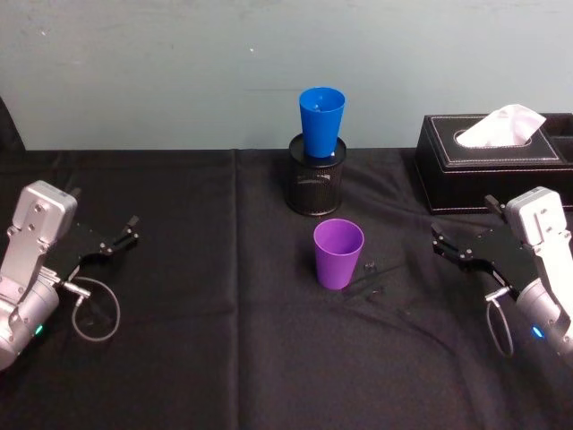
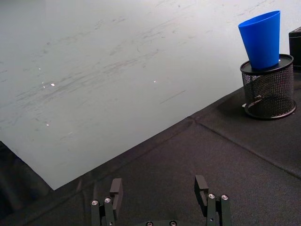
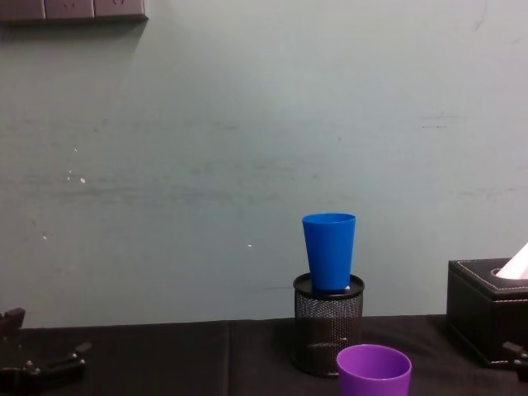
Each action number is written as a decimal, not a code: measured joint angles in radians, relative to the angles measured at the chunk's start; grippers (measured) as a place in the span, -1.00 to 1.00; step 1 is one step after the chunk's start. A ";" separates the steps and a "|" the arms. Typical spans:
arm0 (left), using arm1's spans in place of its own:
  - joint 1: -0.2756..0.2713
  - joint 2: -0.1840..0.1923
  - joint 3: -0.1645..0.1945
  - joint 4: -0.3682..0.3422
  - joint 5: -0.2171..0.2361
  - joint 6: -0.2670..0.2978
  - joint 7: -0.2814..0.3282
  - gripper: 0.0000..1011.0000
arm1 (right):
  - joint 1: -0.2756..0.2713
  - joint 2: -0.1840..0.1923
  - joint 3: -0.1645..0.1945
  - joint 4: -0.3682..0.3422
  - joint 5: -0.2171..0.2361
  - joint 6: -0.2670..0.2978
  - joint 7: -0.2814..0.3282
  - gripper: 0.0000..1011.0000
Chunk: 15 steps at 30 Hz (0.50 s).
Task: Pick up one cup with a gripper and tap it against the other cup.
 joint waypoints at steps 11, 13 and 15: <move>0.000 0.000 0.000 0.000 0.000 0.000 0.000 0.98 | 0.000 0.000 0.000 0.000 0.000 0.000 0.000 0.98; 0.000 0.000 0.000 0.000 0.000 0.000 0.000 0.98 | 0.000 0.000 0.000 0.000 0.000 0.000 0.000 0.98; 0.000 0.000 0.000 0.000 0.000 0.000 0.000 0.98 | 0.000 0.000 0.000 0.000 0.000 0.000 0.000 0.98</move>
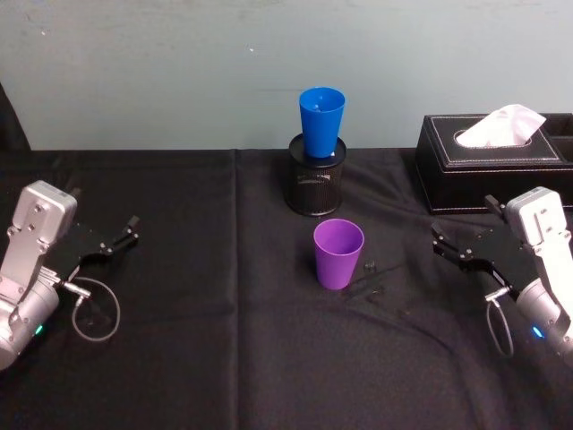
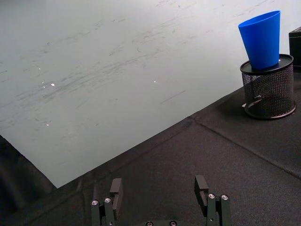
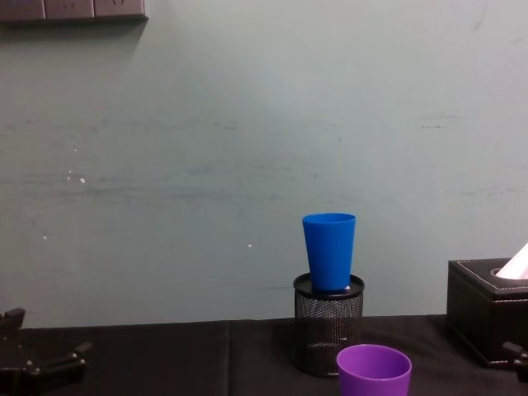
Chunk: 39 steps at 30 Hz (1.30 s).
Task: Pick up one cup with a gripper and tap it against the other cup.
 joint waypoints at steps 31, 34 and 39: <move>0.000 0.000 0.000 0.000 0.000 0.000 0.000 0.98 | -0.022 0.005 0.007 -0.022 -0.002 0.000 0.009 0.98; 0.000 0.000 0.000 0.000 0.000 0.000 0.000 0.98 | -0.047 0.012 0.015 -0.044 0.005 -0.002 0.030 0.98; 0.000 0.000 0.000 0.000 0.000 0.000 0.000 0.98 | -0.089 0.021 0.024 -0.088 0.037 -0.007 0.080 0.98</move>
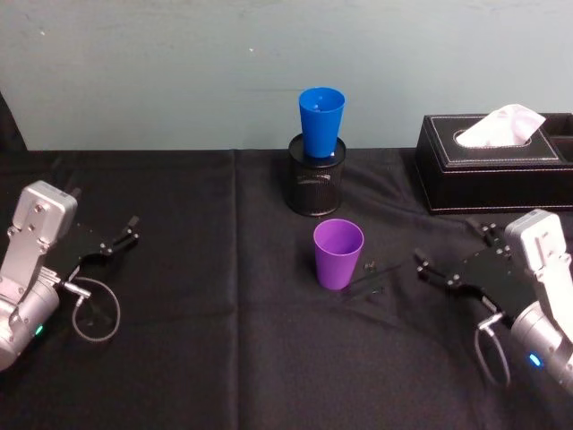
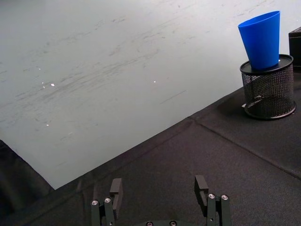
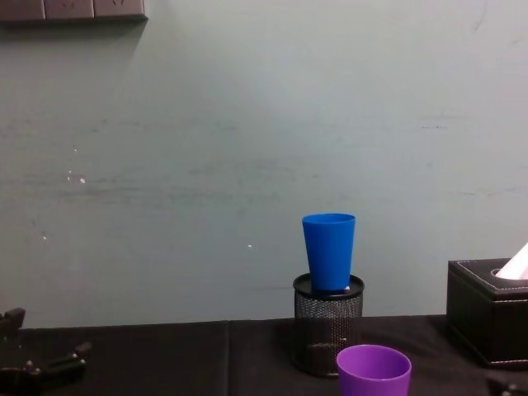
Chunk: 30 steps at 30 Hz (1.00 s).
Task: Pick up one cup with a gripper and tap it against the other cup.
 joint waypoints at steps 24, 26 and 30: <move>0.000 0.000 0.000 0.000 0.000 0.000 0.000 0.98 | 0.051 -0.203 -0.058 0.094 0.054 -0.012 0.162 0.98; 0.000 0.000 0.000 0.000 0.000 0.000 0.000 0.98 | 0.059 -0.218 -0.057 0.108 0.054 -0.017 0.163 0.98; 0.000 0.000 0.000 0.000 0.000 0.000 0.000 0.98 | 0.082 -0.258 -0.055 0.151 0.052 -0.025 0.169 0.98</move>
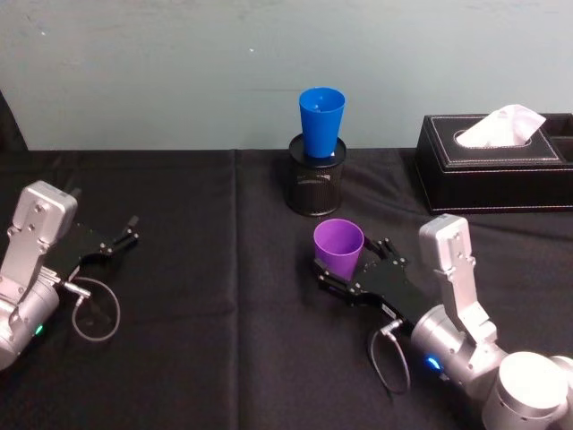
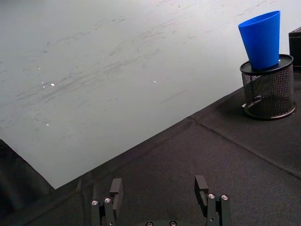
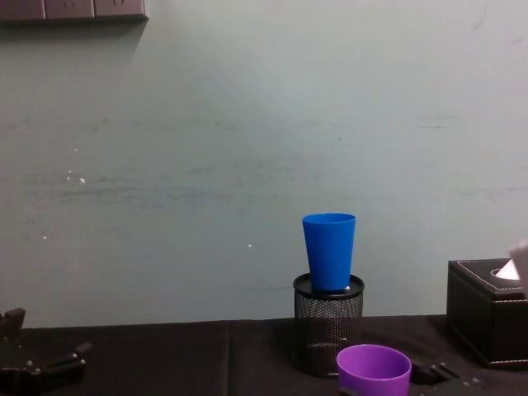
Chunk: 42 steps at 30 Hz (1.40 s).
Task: Pick up one cup with a gripper and tap it against the other cup.
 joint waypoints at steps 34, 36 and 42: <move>0.000 0.000 0.000 0.000 0.000 0.000 0.000 0.98 | -0.011 -0.029 0.103 -0.157 -0.032 0.156 -0.003 0.44; 0.000 0.000 0.000 0.000 0.000 0.000 0.000 0.98 | -0.018 -0.025 0.124 -0.195 -0.010 0.200 0.001 0.44; 0.000 0.000 0.000 0.000 0.000 0.000 0.000 0.98 | -0.031 -0.022 0.166 -0.264 0.036 0.294 0.020 0.44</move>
